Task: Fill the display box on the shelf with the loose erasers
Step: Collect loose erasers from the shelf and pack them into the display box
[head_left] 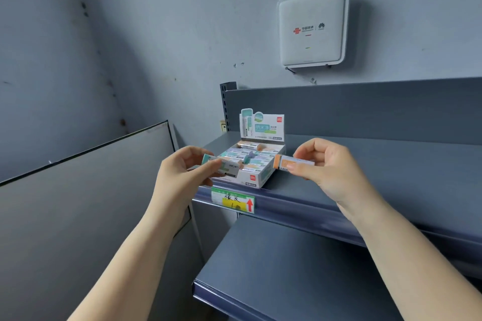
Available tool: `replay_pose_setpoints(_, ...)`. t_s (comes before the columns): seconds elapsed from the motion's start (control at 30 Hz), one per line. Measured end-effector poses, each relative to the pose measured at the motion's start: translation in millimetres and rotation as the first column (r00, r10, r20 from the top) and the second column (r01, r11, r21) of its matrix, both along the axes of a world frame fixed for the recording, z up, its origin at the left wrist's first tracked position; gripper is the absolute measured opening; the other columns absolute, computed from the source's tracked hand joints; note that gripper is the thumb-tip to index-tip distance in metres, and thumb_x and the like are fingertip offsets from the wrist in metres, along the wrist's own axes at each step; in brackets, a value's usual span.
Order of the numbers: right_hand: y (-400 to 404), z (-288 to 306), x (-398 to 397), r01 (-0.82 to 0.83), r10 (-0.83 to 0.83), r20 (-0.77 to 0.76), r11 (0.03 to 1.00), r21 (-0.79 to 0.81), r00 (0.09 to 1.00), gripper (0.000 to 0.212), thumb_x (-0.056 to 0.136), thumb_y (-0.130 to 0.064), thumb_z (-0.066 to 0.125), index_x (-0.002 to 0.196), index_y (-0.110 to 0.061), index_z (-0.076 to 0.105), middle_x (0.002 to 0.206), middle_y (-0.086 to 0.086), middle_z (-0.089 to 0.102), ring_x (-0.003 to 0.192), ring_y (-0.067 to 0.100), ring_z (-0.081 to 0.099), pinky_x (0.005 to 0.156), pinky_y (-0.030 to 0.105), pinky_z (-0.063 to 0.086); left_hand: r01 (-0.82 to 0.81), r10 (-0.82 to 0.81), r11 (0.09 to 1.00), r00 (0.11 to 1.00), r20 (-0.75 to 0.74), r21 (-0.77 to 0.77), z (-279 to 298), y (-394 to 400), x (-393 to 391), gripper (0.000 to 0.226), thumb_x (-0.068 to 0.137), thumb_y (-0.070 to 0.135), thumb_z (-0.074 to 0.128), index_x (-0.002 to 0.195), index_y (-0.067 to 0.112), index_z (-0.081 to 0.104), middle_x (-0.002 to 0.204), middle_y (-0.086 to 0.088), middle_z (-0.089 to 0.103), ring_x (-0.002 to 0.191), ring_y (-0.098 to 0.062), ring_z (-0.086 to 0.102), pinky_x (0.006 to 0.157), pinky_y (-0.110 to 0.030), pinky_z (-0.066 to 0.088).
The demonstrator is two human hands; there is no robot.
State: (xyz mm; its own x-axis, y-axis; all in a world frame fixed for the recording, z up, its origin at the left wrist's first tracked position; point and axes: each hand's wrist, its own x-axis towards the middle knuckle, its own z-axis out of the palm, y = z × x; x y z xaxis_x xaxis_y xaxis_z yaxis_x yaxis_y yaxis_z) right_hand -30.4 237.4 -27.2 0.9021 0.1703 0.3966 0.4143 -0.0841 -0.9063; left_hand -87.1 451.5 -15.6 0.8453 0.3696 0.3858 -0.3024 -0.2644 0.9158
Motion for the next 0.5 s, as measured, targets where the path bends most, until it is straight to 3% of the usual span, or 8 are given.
replay_pose_setpoints(0.1,11.3,4.6,11.9,0.027,-0.027,0.029,0.999,-0.031,0.999,0.020,0.073,-0.007,0.075,0.071,-0.019,0.060,0.074,-0.005,0.066,0.073,0.012,0.060,0.071,0.029,0.048,0.014,-0.014,1.000,1.000,-0.008,-0.002,3.0,12.3,14.9,0.008,0.078,0.008,0.070,0.080,0.008,0.062,0.078,-0.008,0.072,0.065,-0.017,0.070,0.055,-0.022,0.055)
replay_pose_setpoints(0.37,38.7,13.0,53.8,0.091,-0.074,0.103,0.981,-0.173,0.992,0.022,0.072,-0.012,0.077,0.068,-0.023,0.058,0.084,-0.001,0.070,0.083,0.019,0.066,0.075,0.037,0.054,-0.010,0.010,1.000,0.999,0.030,0.007,12.0,26.9,58.4,0.009,0.077,0.008,0.070,0.078,0.010,0.061,0.077,-0.006,0.070,0.060,-0.011,0.068,0.054,-0.018,0.056)
replay_pose_setpoints(0.5,42.5,11.6,63.0,0.177,-0.130,0.176,0.942,-0.286,0.976,0.021,0.073,-0.014,0.075,0.067,-0.024,0.057,0.079,-0.008,0.066,0.076,0.011,0.062,0.061,0.022,0.047,-0.033,0.029,0.996,0.998,0.048,0.081,12.5,34.8,78.4,0.011,0.078,0.008,0.070,0.077,0.014,0.061,0.073,0.001,0.069,0.052,-0.006,0.064,0.052,-0.016,0.053)
